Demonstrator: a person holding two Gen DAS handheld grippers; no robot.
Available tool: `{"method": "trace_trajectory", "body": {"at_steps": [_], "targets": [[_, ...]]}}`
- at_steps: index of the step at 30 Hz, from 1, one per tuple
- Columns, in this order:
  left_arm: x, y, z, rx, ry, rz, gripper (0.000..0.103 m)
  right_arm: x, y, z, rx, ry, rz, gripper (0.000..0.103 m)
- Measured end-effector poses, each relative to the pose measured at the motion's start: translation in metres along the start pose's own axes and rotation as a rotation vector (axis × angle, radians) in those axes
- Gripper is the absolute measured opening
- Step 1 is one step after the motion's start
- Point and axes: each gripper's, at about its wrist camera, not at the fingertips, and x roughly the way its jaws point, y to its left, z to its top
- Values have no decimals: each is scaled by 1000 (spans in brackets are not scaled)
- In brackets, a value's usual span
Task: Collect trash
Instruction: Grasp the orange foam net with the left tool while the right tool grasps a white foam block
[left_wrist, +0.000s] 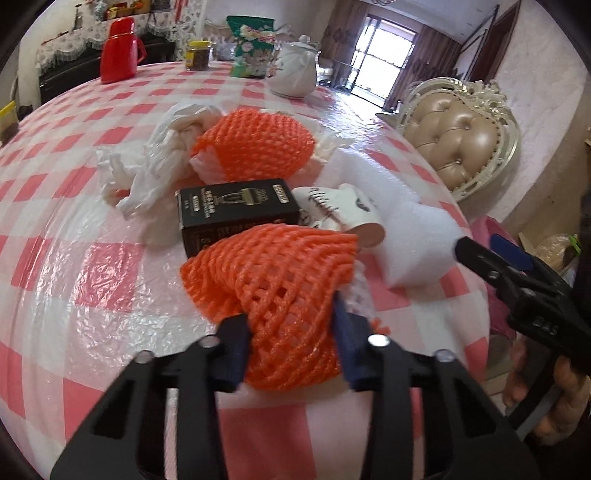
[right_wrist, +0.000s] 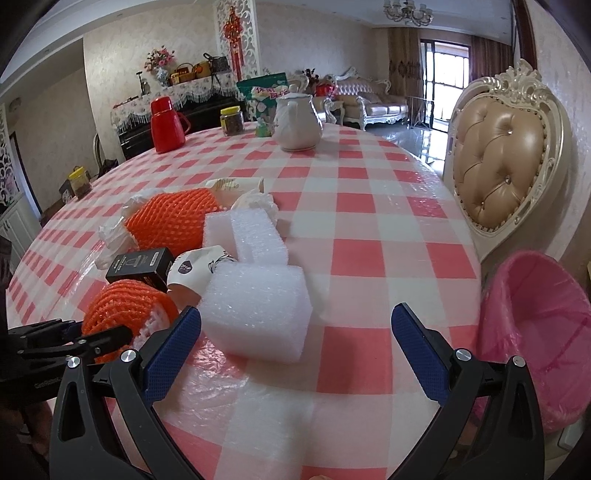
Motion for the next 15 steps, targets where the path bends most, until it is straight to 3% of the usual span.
{"method": "trace_trajectory", "body": {"at_steps": [10,15], "targets": [[-28,3,4,18,-49,23,25,20,15,3,-10,52,14,96],[-40,10,10,6,-78,37,25,26,21,1,-39,78,9,65]]}}
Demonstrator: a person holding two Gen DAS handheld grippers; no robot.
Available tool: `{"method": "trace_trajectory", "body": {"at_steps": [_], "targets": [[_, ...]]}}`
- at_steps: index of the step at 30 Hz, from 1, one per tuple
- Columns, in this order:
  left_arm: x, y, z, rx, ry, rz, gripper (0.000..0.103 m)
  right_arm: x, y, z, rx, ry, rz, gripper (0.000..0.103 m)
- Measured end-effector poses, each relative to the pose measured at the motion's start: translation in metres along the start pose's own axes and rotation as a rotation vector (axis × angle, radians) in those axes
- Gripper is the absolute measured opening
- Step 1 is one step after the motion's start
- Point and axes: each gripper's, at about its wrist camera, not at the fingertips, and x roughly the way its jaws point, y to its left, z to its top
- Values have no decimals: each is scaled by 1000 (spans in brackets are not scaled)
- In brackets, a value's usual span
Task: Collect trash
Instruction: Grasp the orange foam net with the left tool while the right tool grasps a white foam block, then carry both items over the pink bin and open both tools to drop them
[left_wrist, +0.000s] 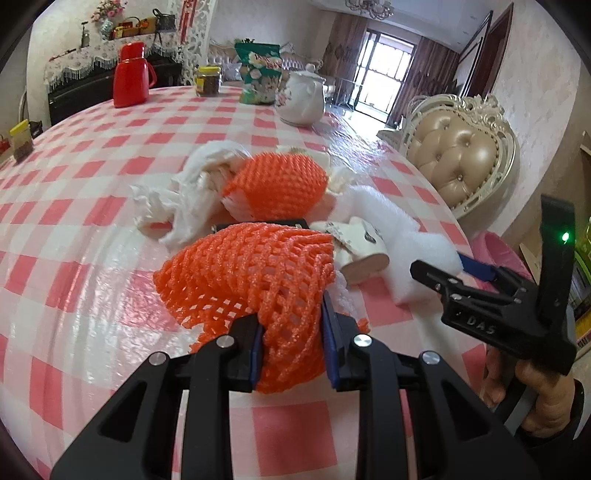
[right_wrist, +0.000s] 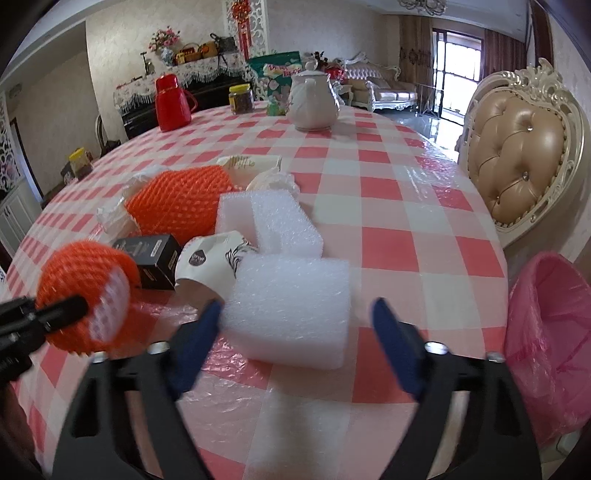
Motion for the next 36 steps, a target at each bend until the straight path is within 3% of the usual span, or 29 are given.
{"method": "trace_trajectory", "body": {"at_steps": [8,14,27,36], "targets": [[-8,-6,11,15,-36,2,26,-22,-9,-1,16,-58,10,64],[-14,-34,26,69,-78,-27,26,-60,-47,6,81,-146,-47,64],[5,-157,57,250,-113,-233,26,-128,-167,-12,238,-230,-292,64],[23,-246,63,363,-106,-361,29,-140,-222,-31,314,-229,-384,64]]}}
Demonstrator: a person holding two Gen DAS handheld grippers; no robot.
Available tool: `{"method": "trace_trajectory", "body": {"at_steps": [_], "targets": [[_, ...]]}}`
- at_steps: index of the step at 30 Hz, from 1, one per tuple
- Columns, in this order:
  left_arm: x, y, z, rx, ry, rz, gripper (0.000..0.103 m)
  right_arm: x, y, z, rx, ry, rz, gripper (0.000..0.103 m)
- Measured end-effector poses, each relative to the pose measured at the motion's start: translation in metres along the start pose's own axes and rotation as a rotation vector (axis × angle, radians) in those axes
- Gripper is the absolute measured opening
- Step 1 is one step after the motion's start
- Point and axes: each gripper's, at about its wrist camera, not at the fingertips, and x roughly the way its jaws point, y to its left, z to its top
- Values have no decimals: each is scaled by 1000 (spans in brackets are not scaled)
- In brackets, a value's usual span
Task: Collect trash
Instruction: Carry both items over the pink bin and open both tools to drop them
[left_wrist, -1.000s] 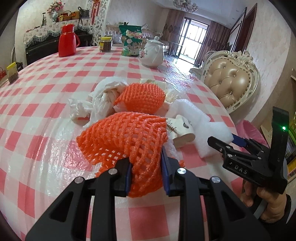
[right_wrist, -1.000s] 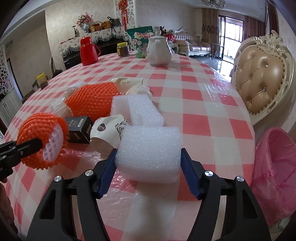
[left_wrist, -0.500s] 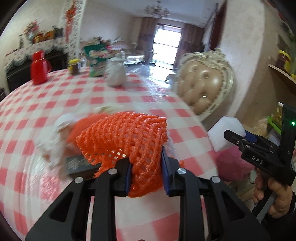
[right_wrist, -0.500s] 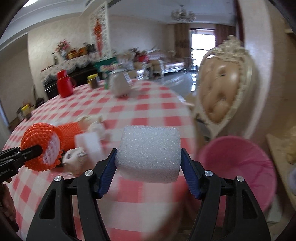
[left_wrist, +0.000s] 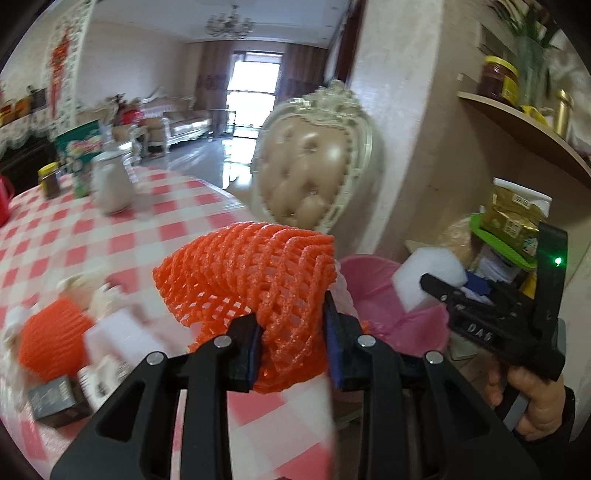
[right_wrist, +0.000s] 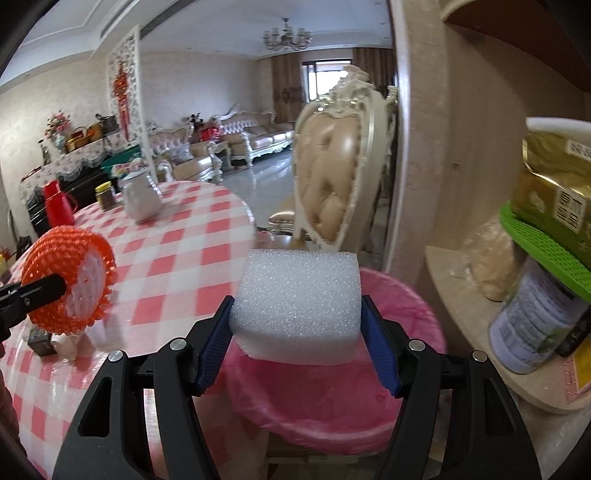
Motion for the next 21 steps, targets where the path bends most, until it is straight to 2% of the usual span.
{"method": "trace_trajectory", "body": {"at_steps": [7,19,21], "targets": [[42,-44,16,54,23,-79,30,3,-34,-4,23,17,-36,64],[95,-74,22,67,87,-162,30,24,-58,-6,60,54,-54,66],[103,-76,22,61,100,-183,41,25,-58,-8,62,57,-53,68]]}}
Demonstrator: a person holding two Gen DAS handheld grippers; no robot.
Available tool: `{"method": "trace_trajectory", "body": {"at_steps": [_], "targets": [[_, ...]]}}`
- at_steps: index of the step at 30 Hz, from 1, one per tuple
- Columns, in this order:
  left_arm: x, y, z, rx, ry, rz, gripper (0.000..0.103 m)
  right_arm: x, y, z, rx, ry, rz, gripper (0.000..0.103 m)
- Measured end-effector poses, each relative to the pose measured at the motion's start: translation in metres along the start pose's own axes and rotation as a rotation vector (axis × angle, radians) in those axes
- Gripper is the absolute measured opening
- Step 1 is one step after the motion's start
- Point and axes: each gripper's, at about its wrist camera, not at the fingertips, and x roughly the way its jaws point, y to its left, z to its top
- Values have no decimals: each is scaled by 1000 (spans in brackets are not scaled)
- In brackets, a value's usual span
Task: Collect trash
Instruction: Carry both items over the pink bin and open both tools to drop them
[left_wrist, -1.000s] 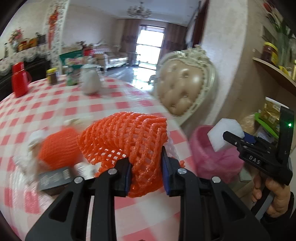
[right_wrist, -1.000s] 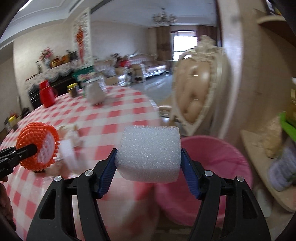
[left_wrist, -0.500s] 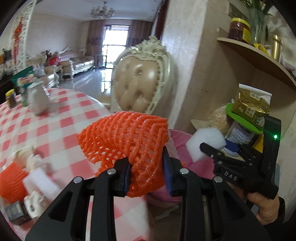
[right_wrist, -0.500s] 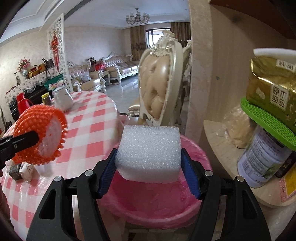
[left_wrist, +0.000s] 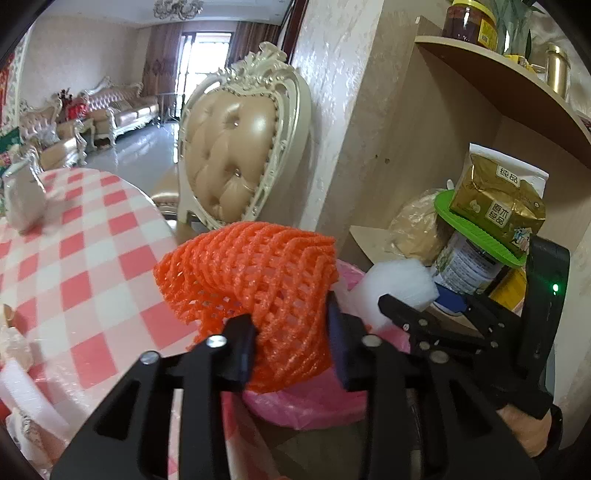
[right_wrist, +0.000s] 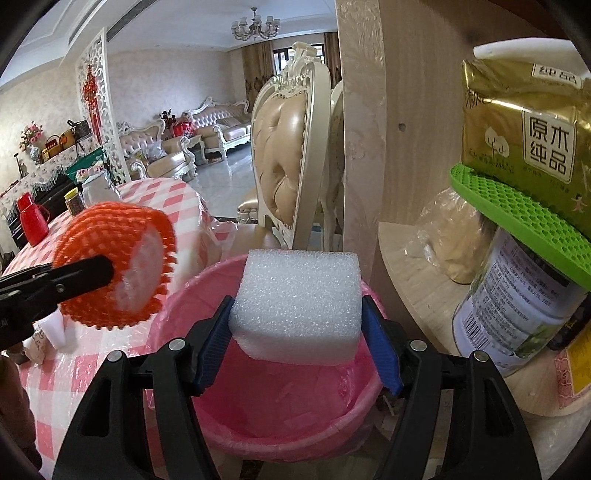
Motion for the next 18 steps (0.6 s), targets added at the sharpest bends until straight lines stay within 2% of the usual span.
{"method": "trace_trajectory", "body": {"at_steps": [1,2,3,4,11,16,18], "targets": [[2,0,0,-5,3,-9,45,0,-1,-1,5,-1,0,74],[5,1,1,-11,7,-18,54,0,-2,-1,9,-3,0,79],[8,2,1,-18,12,-27,66,0,-3,-2,11,-4,1,81],[10,3,2,-25,14,-31,69,-1,-2,-2,12,-3,4,81],[13,2,3,-21,18,-47,70,-5,-9,-3,36,-13,0,82],[19,5,3,-75,47,-161,70,-14,-14,-4,44,-29,-17,85],[18,6,3,-82,47,-169,71,-18,-15,-5,44,-31,-24,85]]}}
